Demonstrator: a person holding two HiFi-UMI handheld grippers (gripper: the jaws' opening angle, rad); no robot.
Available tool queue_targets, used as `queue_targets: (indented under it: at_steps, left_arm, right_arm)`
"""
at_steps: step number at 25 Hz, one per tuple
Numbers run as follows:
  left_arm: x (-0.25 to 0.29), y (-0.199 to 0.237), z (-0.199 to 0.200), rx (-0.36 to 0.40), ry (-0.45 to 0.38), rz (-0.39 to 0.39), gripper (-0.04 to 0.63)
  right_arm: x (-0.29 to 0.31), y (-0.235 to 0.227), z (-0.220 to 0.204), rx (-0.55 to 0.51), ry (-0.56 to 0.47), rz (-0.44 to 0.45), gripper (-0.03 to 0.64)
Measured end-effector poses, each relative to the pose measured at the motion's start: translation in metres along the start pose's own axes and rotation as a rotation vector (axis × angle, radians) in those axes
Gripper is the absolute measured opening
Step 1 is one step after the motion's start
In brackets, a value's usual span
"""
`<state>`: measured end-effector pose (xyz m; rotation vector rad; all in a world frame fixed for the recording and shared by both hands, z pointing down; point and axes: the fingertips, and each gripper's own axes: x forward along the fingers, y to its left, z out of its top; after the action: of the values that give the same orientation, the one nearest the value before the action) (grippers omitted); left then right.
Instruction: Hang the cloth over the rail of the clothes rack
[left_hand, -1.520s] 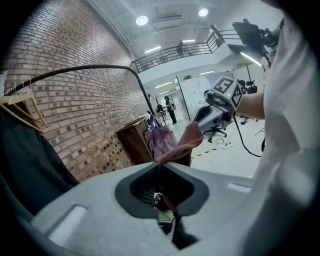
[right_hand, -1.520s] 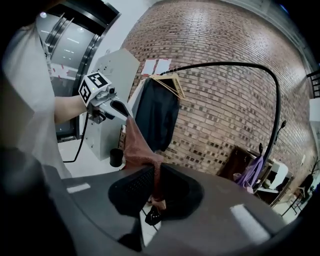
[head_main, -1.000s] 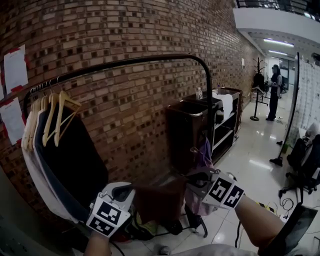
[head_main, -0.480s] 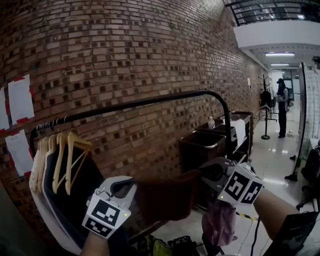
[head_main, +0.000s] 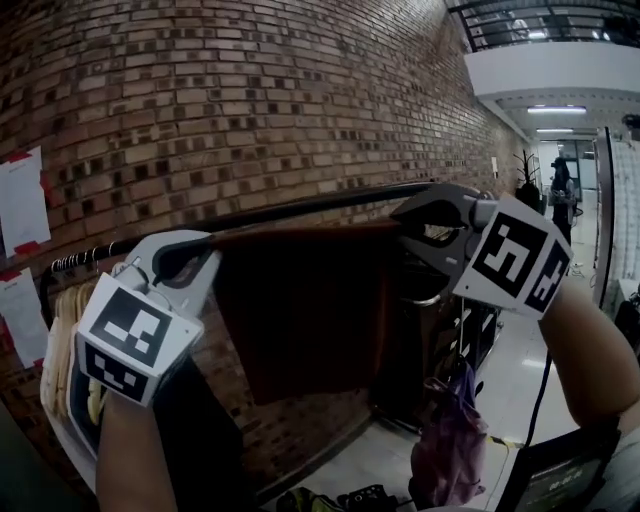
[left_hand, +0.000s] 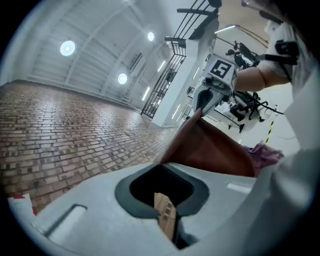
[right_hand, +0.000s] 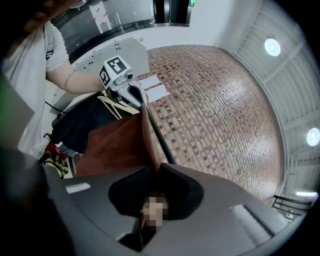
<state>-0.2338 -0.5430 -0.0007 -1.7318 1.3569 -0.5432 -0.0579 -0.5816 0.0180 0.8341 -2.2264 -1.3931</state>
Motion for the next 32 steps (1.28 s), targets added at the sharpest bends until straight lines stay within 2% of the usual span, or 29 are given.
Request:
queue_targets:
  at_steps: [3, 6, 12, 14, 17, 19, 23, 27, 29, 32]
  left_arm:
    - [0.018, 0.034, 0.005, 0.060, 0.000, 0.036, 0.015]
    - [0.041, 0.062, 0.006, 0.150, 0.030, 0.059, 0.015]
    - [0.098, 0.103, -0.006, 0.271, 0.116, 0.022, 0.015]
    - [0.116, 0.107, -0.017, 0.304, 0.153, -0.028, 0.015]
    - [0.140, 0.107, -0.040, 0.392, 0.238, -0.146, 0.015]
    - [0.153, 0.107, -0.053, 0.418, 0.285, -0.230, 0.015]
    - [0.174, 0.100, -0.079, 0.389, 0.366, -0.410, 0.015]
    - [0.176, 0.085, -0.103, 0.305, 0.412, -0.588, 0.015]
    - [0.176, 0.079, -0.112, 0.289, 0.419, -0.644, 0.015]
    - [0.178, 0.072, -0.121, 0.281, 0.427, -0.684, 0.015]
  right_arm:
    - [0.010, -0.031, 0.011, -0.034, -0.002, -0.028, 0.026]
    - [0.031, -0.058, 0.009, -0.054, 0.046, -0.027, 0.026]
    - [0.082, -0.106, -0.013, -0.090, 0.203, 0.025, 0.026]
    - [0.098, -0.115, -0.022, -0.075, 0.242, 0.066, 0.026]
    - [0.121, -0.120, -0.035, -0.042, 0.297, 0.150, 0.026]
    - [0.136, -0.120, -0.044, -0.028, 0.327, 0.205, 0.025]
    - [0.163, -0.118, -0.065, 0.015, 0.389, 0.318, 0.026]
    - [0.177, -0.105, -0.075, 0.067, 0.449, 0.444, 0.026]
    - [0.182, -0.099, -0.077, 0.087, 0.467, 0.487, 0.026]
    - [0.187, -0.089, -0.084, 0.090, 0.498, 0.529, 0.028]
